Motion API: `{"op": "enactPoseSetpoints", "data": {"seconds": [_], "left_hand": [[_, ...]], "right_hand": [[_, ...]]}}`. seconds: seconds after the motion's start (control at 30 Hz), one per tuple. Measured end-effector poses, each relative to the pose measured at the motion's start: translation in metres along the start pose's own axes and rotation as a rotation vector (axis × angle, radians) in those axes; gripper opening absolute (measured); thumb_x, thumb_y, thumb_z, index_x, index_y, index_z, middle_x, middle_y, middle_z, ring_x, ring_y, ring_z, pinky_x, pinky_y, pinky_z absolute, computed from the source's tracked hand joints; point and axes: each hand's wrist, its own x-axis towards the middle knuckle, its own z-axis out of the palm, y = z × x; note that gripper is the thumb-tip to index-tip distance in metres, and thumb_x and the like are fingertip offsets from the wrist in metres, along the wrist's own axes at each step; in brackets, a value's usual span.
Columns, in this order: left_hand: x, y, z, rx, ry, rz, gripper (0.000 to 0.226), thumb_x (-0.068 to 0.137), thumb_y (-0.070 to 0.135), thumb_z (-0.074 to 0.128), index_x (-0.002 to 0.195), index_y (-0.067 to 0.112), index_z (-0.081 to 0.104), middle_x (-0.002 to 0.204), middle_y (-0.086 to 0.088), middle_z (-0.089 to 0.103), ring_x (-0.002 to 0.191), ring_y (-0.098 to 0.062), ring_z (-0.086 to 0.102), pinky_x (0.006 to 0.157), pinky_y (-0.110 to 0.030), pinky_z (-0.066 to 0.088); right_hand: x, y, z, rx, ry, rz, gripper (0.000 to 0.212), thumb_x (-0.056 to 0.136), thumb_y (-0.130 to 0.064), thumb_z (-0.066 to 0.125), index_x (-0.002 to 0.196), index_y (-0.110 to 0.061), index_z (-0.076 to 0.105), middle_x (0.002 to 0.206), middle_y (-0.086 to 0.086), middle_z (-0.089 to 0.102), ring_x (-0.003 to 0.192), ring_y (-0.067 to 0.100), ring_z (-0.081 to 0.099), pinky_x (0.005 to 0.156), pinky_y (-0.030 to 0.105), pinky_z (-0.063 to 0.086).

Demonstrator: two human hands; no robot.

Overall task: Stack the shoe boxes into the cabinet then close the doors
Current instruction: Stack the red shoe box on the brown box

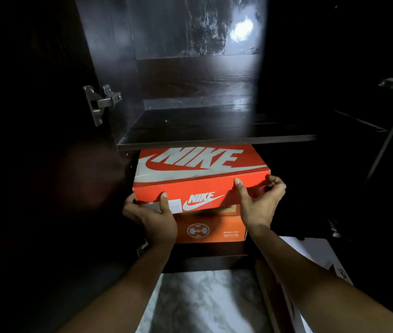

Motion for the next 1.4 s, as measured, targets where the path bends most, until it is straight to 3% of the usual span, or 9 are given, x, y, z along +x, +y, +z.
{"op": "enactPoseSetpoints", "data": {"seconds": [0.17,0.33,0.4,0.47,0.63,0.97,1.1,1.2,1.4], "left_hand": [[0.000,-0.019,0.005,0.121,-0.105,0.115,0.073,0.081,0.024,0.080,0.138,0.004,0.040,0.148,-0.019,0.027,0.134,-0.029,0.038,0.103,-0.030,0.037],[0.012,-0.011,0.019,0.196,-0.236,0.026,0.084,0.082,0.015,0.078,0.152,0.010,0.030,0.158,-0.011,0.015,0.141,-0.017,0.027,0.111,-0.017,0.023],[0.024,-0.010,0.026,0.219,-0.292,-0.016,0.086,0.084,0.012,0.076,0.154,0.010,0.027,0.160,-0.010,0.010,0.136,-0.008,0.027,0.106,-0.006,0.015],[0.038,-0.014,0.033,0.278,-0.348,-0.063,0.090,0.085,0.015,0.076,0.156,0.015,0.021,0.163,-0.008,0.005,0.144,-0.013,0.024,0.113,-0.014,0.016],[0.065,-0.032,0.042,0.391,-0.532,-0.070,0.101,0.087,0.020,0.073,0.159,0.026,0.003,0.166,-0.004,-0.001,0.153,-0.024,0.005,0.124,-0.038,0.013],[0.071,-0.031,0.040,0.459,-0.583,-0.047,0.103,0.087,0.024,0.073,0.159,0.024,-0.001,0.166,-0.004,0.000,0.153,-0.025,0.003,0.124,-0.042,0.013],[0.056,-0.011,0.021,0.426,-0.632,-0.032,0.101,0.086,0.013,0.074,0.159,0.020,0.004,0.163,-0.010,0.008,0.141,-0.015,0.029,0.114,-0.025,0.023],[0.044,0.011,0.006,0.432,-0.707,-0.028,0.105,0.083,0.015,0.077,0.158,0.021,0.003,0.160,-0.012,0.016,0.147,-0.027,0.024,0.120,-0.036,0.024],[0.014,0.088,-0.020,0.427,-0.916,0.010,0.109,0.084,0.032,0.076,0.158,0.024,-0.004,0.162,-0.008,0.020,0.147,-0.025,0.025,0.117,-0.032,0.025]], "right_hand": [[0.000,0.014,0.010,-0.109,-0.031,-0.028,0.081,0.071,-0.060,0.079,0.128,-0.020,0.037,0.124,-0.004,0.035,0.125,0.024,0.047,0.105,0.045,0.046],[0.006,0.016,0.014,-0.135,-0.167,-0.014,0.086,0.075,-0.039,0.084,0.142,-0.014,0.036,0.135,0.002,0.038,0.124,0.004,0.040,0.101,0.006,0.035],[0.017,0.021,0.015,-0.135,-0.250,0.030,0.086,0.077,-0.029,0.084,0.147,-0.021,0.034,0.134,-0.005,0.038,0.124,0.005,0.044,0.108,0.019,0.041],[0.028,0.026,0.015,-0.145,-0.355,0.093,0.090,0.079,-0.022,0.082,0.152,-0.027,0.030,0.139,-0.006,0.038,0.126,0.006,0.045,0.112,0.033,0.042],[0.044,0.031,0.026,-0.183,-0.475,0.201,0.098,0.077,-0.024,0.083,0.154,-0.037,0.023,0.153,-0.006,0.036,0.139,0.017,0.039,0.119,0.042,0.032],[0.045,0.020,0.030,-0.134,-0.482,0.301,0.098,0.080,-0.011,0.079,0.156,-0.032,0.020,0.153,0.003,0.041,0.139,0.020,0.041,0.119,0.046,0.032],[0.047,0.021,0.012,-0.209,-0.446,0.287,0.112,0.060,-0.056,0.083,0.153,-0.035,0.025,0.153,0.001,0.040,0.138,0.021,0.042,0.113,0.046,0.041],[0.061,0.051,-0.010,-0.305,-0.568,0.366,0.124,0.036,-0.084,0.077,0.144,-0.038,0.036,0.138,0.002,0.054,0.125,0.021,0.055,0.102,0.043,0.052],[0.041,-0.069,-0.089,-0.472,-0.602,0.383,0.126,0.037,-0.065,0.079,0.147,-0.021,0.036,0.137,0.003,0.056,0.128,0.024,0.054,0.106,0.042,0.048]]}}
